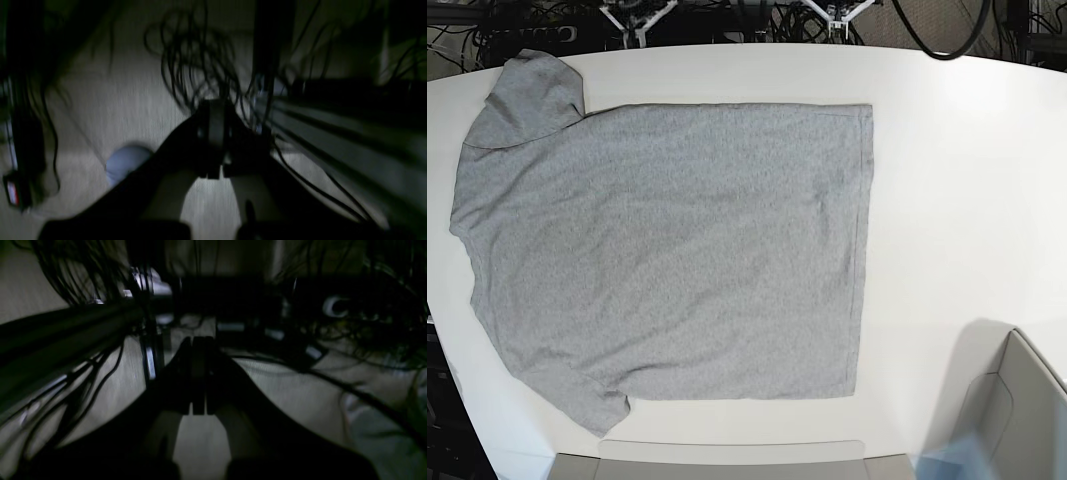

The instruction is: Fold the T-shirt properly

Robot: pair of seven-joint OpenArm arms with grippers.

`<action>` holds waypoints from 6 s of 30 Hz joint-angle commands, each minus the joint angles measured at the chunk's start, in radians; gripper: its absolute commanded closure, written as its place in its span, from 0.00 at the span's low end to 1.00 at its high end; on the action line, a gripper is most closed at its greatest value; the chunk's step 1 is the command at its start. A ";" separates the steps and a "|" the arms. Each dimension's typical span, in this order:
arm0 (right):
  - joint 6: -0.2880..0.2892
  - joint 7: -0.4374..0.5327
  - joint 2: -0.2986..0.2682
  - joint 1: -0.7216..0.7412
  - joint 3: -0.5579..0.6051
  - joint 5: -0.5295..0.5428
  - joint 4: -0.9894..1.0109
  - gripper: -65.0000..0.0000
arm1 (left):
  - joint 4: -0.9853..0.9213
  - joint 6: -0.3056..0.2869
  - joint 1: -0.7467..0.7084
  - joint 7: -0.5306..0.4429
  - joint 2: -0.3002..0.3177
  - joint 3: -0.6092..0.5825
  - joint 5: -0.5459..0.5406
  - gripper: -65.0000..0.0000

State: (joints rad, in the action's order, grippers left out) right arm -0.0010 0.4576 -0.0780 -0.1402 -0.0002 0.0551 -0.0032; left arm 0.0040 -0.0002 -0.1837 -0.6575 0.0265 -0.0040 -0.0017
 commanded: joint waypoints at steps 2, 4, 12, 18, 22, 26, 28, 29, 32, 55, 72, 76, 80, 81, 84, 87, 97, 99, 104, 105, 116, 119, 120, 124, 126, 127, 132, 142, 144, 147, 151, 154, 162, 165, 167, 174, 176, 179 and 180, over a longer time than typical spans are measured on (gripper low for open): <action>-0.001 0.129 -0.013 -0.049 -0.001 0.009 0.003 1.00 | 0.001 0.004 -0.052 -0.175 0.010 0.003 -0.004 1.00; -0.001 0.270 -0.026 -0.097 -0.001 0.009 0.003 1.00 | -0.002 0.004 -0.095 -0.374 0.013 0.002 -0.004 0.99; 0.002 0.697 -0.042 -0.238 -0.001 0.007 -0.007 0.99 | 0.055 0.002 -0.190 -0.683 0.028 -0.006 0.001 0.99; 0.002 0.697 -0.070 -0.381 -0.002 0.009 -0.205 0.99 | 0.337 0.002 -0.346 -0.684 0.034 -0.004 0.001 0.99; 0.002 0.695 -0.070 -0.576 -0.002 0.078 -0.558 0.99 | 0.658 0.002 -0.506 -0.684 0.036 0.002 0.001 0.99; 0.002 0.692 -0.108 -0.767 0.007 0.170 -0.914 0.99 | 0.904 0.006 -0.603 -0.683 0.036 0.003 0.001 0.94; 0.002 0.663 -0.145 -0.852 0.009 0.214 -1.064 0.96 | 0.979 0.006 -0.635 -0.683 0.034 0.003 0.001 0.91; 0.002 0.636 -0.161 -0.887 0.009 0.243 -1.144 0.94 | 1.005 0.006 -0.647 -0.677 0.033 0.003 0.001 0.90; 0.002 0.570 -0.211 -0.978 0.004 0.380 -1.331 0.86 | 1.057 0.006 -0.655 -0.649 0.031 0.003 0.001 0.90; 0.002 0.473 -0.840 -1.114 0.009 1.294 -1.553 0.61 | 1.229 0.004 -0.676 -0.500 0.029 -0.006 0.001 0.90; 0.151 0.043 -0.696 -0.761 -0.001 1.330 -1.358 0.61 | 1.227 0.006 -0.676 -0.499 0.031 -0.003 0.001 0.90; 0.152 0.028 -0.656 -0.743 -0.001 1.330 -1.332 0.61 | 1.229 0.007 -0.676 -0.499 0.033 0.002 0.001 0.90; 0.152 0.031 -0.644 -0.763 -0.021 1.330 -1.339 0.61 | 1.229 0.007 -0.676 -0.499 0.033 0.002 0.001 0.90; 0.154 0.031 -0.642 -0.777 -0.042 1.330 -1.342 0.61 | 1.229 0.007 -0.676 -0.499 0.033 0.002 0.001 0.90; 0.154 0.023 -0.616 -0.790 -0.090 1.330 -1.357 0.61 | 1.227 0.007 -0.675 -0.499 0.033 0.002 0.001 0.90; 0.154 0.022 -0.612 -0.793 -0.097 1.328 -1.358 0.61 | 1.226 0.007 -0.675 -0.499 0.033 0.002 0.001 0.90; 0.154 0.028 -0.609 -0.792 -0.105 1.333 -1.352 0.61 | 1.227 0.007 -0.675 -0.499 0.034 -0.003 0.001 0.90; 0.154 0.030 -0.609 -0.789 -0.106 1.336 -1.354 0.61 | 1.227 0.007 -0.675 -0.499 0.034 -0.003 0.001 0.90; 0.154 0.030 -0.570 -0.790 -0.199 1.330 -1.362 0.61 | 1.227 0.007 -0.675 -0.499 0.031 -0.004 0.001 0.90; 0.154 0.022 -0.563 -0.790 -0.225 1.330 -1.368 0.61 | 1.226 0.007 -0.675 -0.499 0.031 -0.004 0.001 0.90; 0.155 -0.099 -0.575 -0.747 -0.260 1.328 -1.358 0.61 | 1.227 0.007 -0.675 -0.499 0.031 -0.006 0.001 0.90; 0.155 -0.099 -0.573 -0.743 -0.257 1.328 -1.332 0.61 | 1.227 0.007 -0.675 -0.499 0.031 -0.006 0.001 0.90; 0.155 -0.099 -0.572 -0.743 -0.257 1.328 -1.329 0.61 | 1.227 0.009 -0.675 -0.499 0.031 -0.006 0.001 0.90; 0.155 -0.102 -0.550 -0.744 -0.255 1.328 -1.316 0.61 | 1.227 0.009 -0.675 -0.499 0.031 -0.004 0.001 0.90; 0.169 -0.147 -0.547 -0.744 -0.254 1.327 -1.317 0.61 | 1.227 0.009 -0.675 -0.499 0.031 -0.004 0.001 0.90; 0.198 -0.184 -0.546 -0.740 -0.254 1.323 -1.317 0.61 | 1.227 0.009 -0.675 -0.499 0.031 -0.006 0.001 0.90; 0.283 -0.310 -0.495 -0.678 -0.261 1.310 -1.319 0.61 | 1.230 0.009 -0.675 -0.499 0.029 -0.006 0.001 0.90; 0.286 -0.340 -0.391 -0.655 -0.263 1.072 -1.366 0.61 | 1.398 0.009 -0.755 -0.436 0.034 -0.049 -0.008 0.83; 0.286 -0.342 -0.385 -0.651 -0.263 1.046 -1.366 0.61 | 1.517 0.007 -0.781 -0.330 0.051 -0.104 -0.053 0.77; 0.286 -0.342 -0.385 -0.651 -0.263 1.041 -1.366 0.61 | 1.681 0.004 -0.801 -0.129 0.109 -0.212 -0.176 0.73; 0.286 -0.342 -0.388 -0.651 -0.264 1.041 -1.366 0.61 | 1.833 0.004 -0.775 0.173 0.243 -0.321 -0.447 0.70; 0.289 -0.342 -0.388 -0.658 -0.289 1.040 -1.366 0.61 | 1.853 0.006 -0.710 0.292 0.310 -0.328 -0.697 0.70; 0.293 -0.343 -0.386 -0.660 -0.337 1.038 -1.362 0.61 | 1.786 0.007 -0.593 0.443 0.450 -0.333 -1.108 0.70; 0.293 -0.343 -0.389 -0.660 -0.337 1.038 -1.362 0.61 | 1.749 0.009 -0.572 0.470 0.448 -0.325 -1.150 0.70; 0.293 -0.343 -0.389 -0.660 -0.337 1.038 -1.362 0.61 | 1.723 0.009 -0.572 0.471 0.447 -0.328 -1.148 0.70; 0.293 -0.343 -0.389 -0.660 -0.329 1.038 -1.365 0.61 | 1.688 0.009 -0.540 0.499 0.445 -0.336 -1.150 0.70; 0.293 -0.345 -0.389 -0.662 -0.327 1.037 -1.366 0.61 | 1.688 0.009 -0.512 0.535 0.445 -0.340 -1.150 0.70; 0.293 -0.345 -0.391 -0.660 -0.304 1.037 -1.366 0.61 | 1.680 0.010 -0.457 0.595 0.444 -0.359 -1.150 0.70; 0.293 -0.345 -0.391 -0.660 -0.297 1.037 -1.366 0.61 | 1.671 0.010 -0.442 0.606 0.444 -0.367 -1.150 0.70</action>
State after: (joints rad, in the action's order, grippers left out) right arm 0.3069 0.1467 -0.4595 -0.7872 -0.3012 1.1004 -1.3636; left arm 1.6672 0.0113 -0.6170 -0.0502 0.4656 -0.3679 -1.1526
